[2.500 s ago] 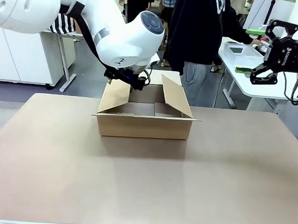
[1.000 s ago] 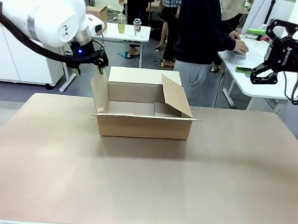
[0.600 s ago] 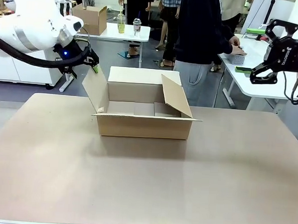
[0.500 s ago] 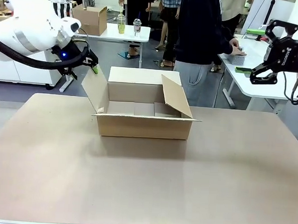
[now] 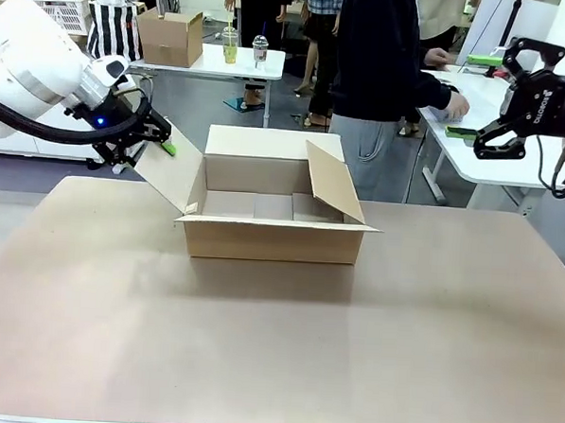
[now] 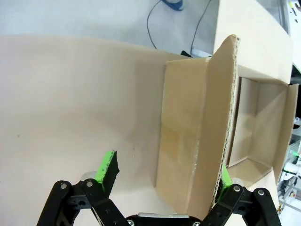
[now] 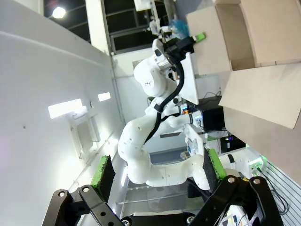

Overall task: Pack the gift set into the box.
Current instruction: Place both hands on the side flaps of the Package Box and spread them outward.

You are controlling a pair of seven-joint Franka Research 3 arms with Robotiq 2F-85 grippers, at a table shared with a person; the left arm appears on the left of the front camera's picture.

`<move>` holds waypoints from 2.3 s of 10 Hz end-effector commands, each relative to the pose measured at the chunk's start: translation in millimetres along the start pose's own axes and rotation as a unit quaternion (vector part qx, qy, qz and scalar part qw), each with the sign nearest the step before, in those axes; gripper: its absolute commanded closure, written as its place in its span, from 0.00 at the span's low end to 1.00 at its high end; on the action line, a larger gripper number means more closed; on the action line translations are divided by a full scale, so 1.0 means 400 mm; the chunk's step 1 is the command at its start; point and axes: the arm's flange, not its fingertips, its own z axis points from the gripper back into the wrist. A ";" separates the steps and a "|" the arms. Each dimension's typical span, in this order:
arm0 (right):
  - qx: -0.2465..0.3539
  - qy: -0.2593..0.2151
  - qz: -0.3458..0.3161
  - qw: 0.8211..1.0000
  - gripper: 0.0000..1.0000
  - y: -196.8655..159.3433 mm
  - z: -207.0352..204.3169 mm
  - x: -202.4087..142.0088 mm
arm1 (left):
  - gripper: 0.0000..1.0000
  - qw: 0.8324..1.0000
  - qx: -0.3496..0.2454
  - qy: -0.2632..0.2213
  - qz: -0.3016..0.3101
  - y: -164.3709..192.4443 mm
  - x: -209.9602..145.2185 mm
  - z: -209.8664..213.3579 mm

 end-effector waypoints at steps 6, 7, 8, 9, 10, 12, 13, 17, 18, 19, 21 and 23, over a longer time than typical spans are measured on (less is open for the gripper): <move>0.000 0.000 0.000 1.000 0.00 0.000 0.000 0.000 | 0.00 1.000 0.005 -0.014 -0.007 -0.026 0.000 0.005; -0.068 -0.043 0.017 0.997 0.00 0.027 -0.057 0.029 | 0.00 1.000 0.005 -0.014 -0.007 -0.026 0.000 0.005; -0.154 -0.060 0.059 0.984 0.00 0.086 -0.153 0.073 | 0.00 1.000 0.005 -0.014 -0.007 -0.026 0.000 0.005; -0.236 -0.058 0.095 0.966 0.00 0.127 -0.258 0.116 | 0.00 1.000 0.005 -0.014 -0.007 -0.026 0.000 0.005; -0.324 -0.062 0.131 0.935 0.00 0.141 -0.359 0.153 | 0.00 1.000 0.005 -0.014 -0.007 -0.026 0.000 0.005; -0.410 -0.040 0.225 0.883 0.00 0.123 -0.527 0.182 | 0.00 1.000 0.005 -0.014 -0.007 -0.026 0.000 0.005; -0.425 -0.023 0.274 0.862 0.00 0.106 -0.598 0.173 | 0.00 1.000 0.005 -0.014 -0.007 -0.026 0.000 0.005; -0.469 -0.060 0.344 0.811 0.00 0.019 -0.731 0.143 | 0.00 1.000 0.005 -0.014 -0.007 -0.026 0.000 0.005; -0.451 0.010 0.368 0.813 0.00 0.015 -0.750 0.111 | 0.00 1.000 0.005 -0.014 -0.007 -0.026 0.000 0.005; -0.451 0.010 0.368 0.813 0.00 0.015 -0.750 0.111 | 0.00 1.000 0.005 -0.014 -0.007 -0.026 0.000 0.005; -0.460 -0.006 0.369 0.808 0.00 0.005 -0.762 0.115 | 0.00 1.000 0.005 -0.014 -0.007 -0.026 0.000 0.005; -0.566 -0.001 0.388 0.728 0.00 0.037 -0.812 0.153 | 0.00 1.000 0.005 -0.014 -0.007 -0.026 0.000 0.005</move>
